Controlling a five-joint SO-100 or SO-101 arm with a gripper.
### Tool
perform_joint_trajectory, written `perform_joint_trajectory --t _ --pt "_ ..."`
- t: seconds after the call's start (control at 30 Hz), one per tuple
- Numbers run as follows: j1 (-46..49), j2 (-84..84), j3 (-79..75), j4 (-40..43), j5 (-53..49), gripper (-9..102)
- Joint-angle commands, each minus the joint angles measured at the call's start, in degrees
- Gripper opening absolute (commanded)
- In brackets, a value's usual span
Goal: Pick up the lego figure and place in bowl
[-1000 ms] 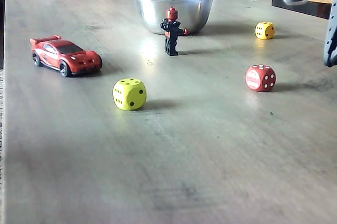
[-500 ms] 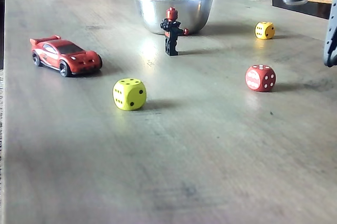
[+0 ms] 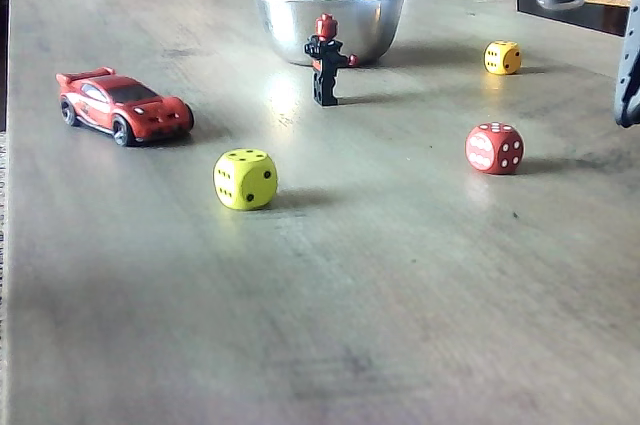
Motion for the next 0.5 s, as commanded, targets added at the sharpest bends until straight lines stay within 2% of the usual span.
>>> perform_joint_trajectory --t 0.0,0.33,0.47 --pt "0.4 0.4 0.0 3.2 -0.4 -1" --pt "0.4 0.4 -0.9 3.0 -0.4 -1" --pt "0.5 0.4 -0.9 -0.8 -0.4 -1"
